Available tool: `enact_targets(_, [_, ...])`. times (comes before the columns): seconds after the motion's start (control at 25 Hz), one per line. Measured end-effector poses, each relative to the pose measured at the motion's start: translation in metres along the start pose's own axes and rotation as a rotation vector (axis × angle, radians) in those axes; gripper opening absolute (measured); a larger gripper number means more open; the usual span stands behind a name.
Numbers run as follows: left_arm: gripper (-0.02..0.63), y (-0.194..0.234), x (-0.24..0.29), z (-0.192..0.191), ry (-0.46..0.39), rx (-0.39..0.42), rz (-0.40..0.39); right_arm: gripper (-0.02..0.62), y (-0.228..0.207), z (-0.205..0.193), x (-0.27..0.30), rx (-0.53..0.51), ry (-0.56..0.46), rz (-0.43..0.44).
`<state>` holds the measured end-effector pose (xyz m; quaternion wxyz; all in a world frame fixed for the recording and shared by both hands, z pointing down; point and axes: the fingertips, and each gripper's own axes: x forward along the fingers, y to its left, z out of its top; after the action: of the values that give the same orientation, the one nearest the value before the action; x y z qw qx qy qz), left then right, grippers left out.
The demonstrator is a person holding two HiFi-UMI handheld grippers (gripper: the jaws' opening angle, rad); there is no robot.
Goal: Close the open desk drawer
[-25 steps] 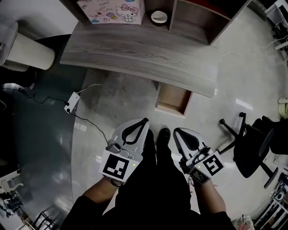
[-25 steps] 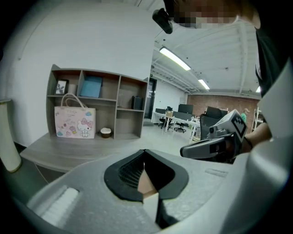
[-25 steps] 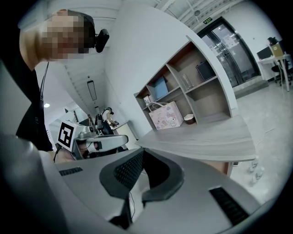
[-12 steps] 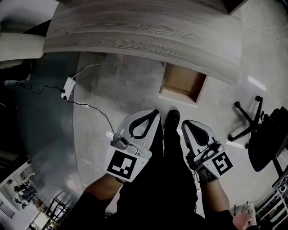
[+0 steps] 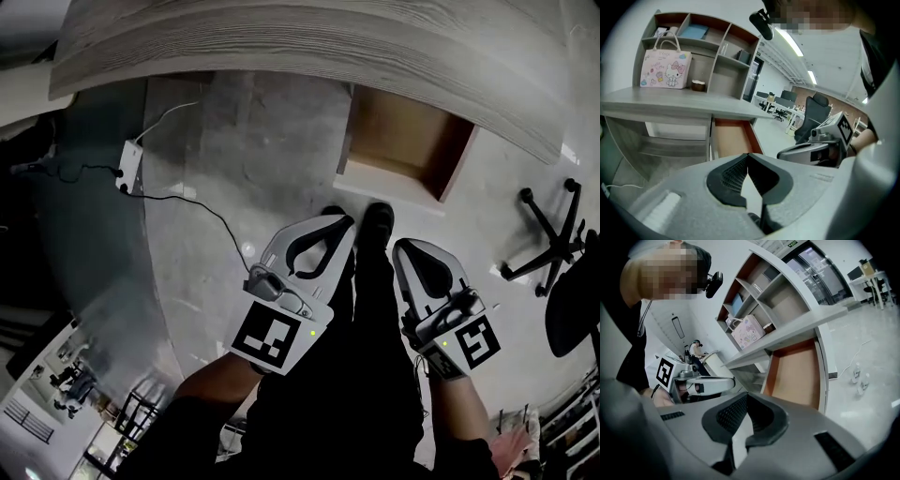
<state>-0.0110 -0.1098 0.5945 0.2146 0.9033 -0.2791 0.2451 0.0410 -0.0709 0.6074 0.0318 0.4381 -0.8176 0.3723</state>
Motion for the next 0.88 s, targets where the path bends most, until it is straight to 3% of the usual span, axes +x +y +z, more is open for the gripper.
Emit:
enact_targets(0.4, [0.008,0.003,0.049,-0.073,0.069,-0.037,-0.039,0.012,-0.032,-0.046,0.034,0.025,-0.019,-0.02])
enact_targets(0.72, [0.008,0.0,0.07,-0.086,0.068,0.004,-0.063,0.014,-0.042,-0.061,0.046,0.044,-0.022,-0.033])
enact_targets(0.88, [0.008,0.004,0.074,-0.09,0.076,-0.012,-0.052,0.017,-0.053,-0.067,0.048,0.114,-0.03,-0.036])
